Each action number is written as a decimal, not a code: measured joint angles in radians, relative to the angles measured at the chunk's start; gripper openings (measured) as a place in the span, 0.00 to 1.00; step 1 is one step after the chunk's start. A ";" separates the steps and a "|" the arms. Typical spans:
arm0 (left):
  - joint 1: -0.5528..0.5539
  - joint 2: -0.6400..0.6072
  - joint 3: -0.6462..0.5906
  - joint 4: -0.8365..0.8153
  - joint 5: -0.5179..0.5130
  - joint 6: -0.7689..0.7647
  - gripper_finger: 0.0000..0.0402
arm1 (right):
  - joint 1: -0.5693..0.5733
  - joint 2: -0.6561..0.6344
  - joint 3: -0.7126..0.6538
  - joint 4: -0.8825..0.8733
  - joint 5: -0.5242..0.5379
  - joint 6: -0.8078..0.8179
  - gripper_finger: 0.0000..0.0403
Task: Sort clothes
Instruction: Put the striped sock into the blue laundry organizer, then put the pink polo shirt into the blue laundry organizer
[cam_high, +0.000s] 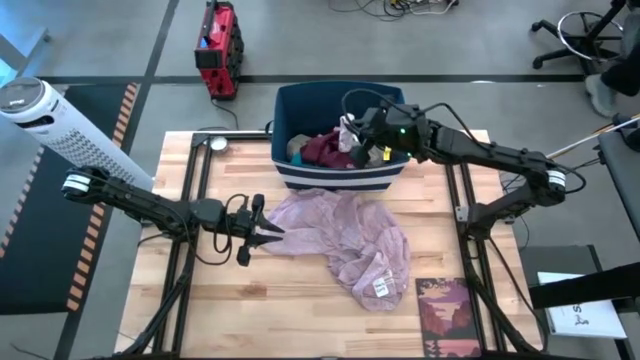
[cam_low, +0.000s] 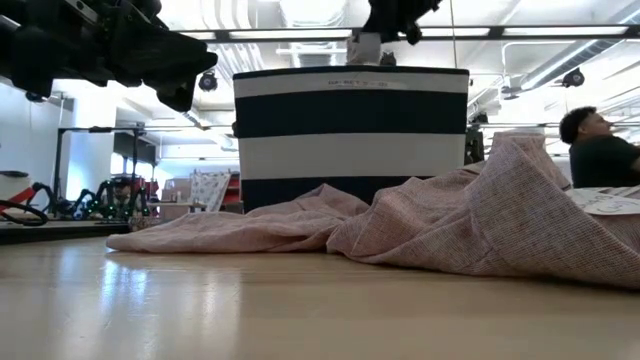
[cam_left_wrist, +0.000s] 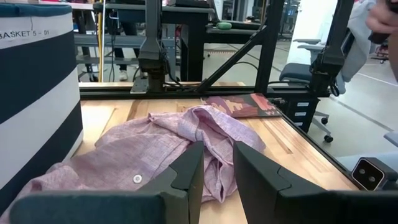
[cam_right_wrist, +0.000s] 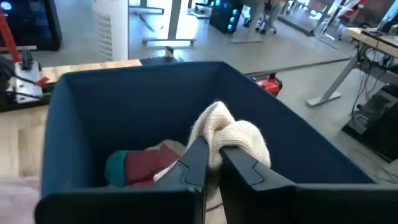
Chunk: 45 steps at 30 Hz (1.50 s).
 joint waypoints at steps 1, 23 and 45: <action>0.000 0.000 0.000 0.000 0.000 -0.001 0.18 | -0.003 0.003 0.000 -0.005 -0.002 0.000 0.05; 0.000 0.000 0.000 -0.001 -0.002 -0.026 0.18 | -0.005 -0.002 0.065 -0.103 -0.006 0.000 0.60; 0.000 0.000 0.000 -0.002 -0.003 -0.026 0.18 | -0.046 0.048 0.080 -0.431 -0.059 0.093 0.61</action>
